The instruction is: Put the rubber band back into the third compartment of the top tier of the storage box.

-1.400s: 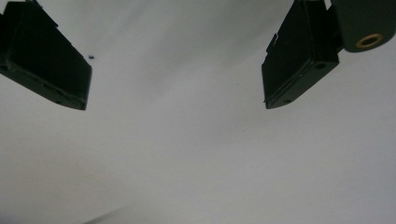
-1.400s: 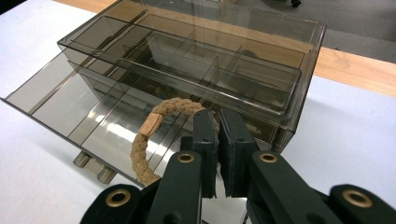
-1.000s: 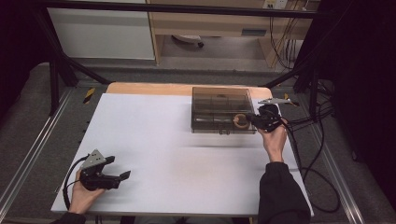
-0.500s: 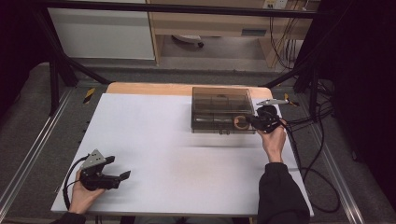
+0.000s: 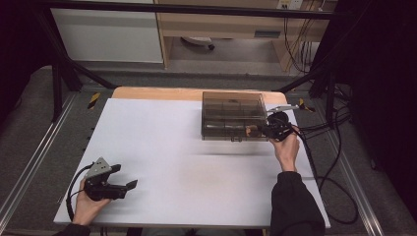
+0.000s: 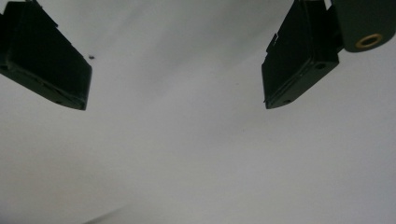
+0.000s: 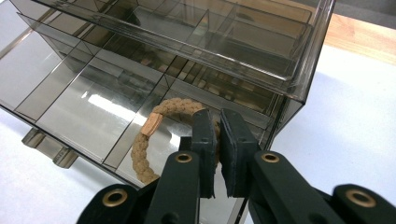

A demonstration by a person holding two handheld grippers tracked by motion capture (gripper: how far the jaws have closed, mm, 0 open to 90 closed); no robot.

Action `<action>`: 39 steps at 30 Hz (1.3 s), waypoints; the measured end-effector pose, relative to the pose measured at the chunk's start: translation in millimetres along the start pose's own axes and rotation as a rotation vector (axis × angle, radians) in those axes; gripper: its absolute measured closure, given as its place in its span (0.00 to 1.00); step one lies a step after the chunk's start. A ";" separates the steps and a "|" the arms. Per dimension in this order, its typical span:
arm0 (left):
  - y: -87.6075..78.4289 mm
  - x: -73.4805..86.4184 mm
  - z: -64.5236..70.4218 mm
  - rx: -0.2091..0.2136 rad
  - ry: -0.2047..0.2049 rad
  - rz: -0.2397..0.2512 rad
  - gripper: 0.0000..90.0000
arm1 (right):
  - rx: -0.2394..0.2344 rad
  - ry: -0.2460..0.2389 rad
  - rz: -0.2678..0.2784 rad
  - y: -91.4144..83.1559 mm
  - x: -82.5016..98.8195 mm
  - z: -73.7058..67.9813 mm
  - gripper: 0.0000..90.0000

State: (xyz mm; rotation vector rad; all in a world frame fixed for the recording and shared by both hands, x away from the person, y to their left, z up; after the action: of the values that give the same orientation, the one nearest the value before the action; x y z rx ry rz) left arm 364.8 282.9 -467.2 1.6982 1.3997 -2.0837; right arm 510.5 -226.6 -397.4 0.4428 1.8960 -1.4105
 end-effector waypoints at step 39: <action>1.4 0.8 0.5 0.002 -0.001 -0.011 0.09 | -0.198 0.014 0.182 -49.2 24.1 -21.2 0.01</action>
State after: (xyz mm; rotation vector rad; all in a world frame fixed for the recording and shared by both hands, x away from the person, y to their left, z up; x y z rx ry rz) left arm 365.0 282.1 -468.8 1.6937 1.4099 -2.0922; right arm 455.0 -227.2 -378.2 0.5145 1.9310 -1.0935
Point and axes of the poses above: each handheld gripper's, and its own axes: y roughly forward along the jaws, x roughly out of its underside, z roughly to its right, the point moved 4 cm from there along y, roughly forward along the jaws, and after that the axes turned 9 degrees about y, right-handed, at the moved point
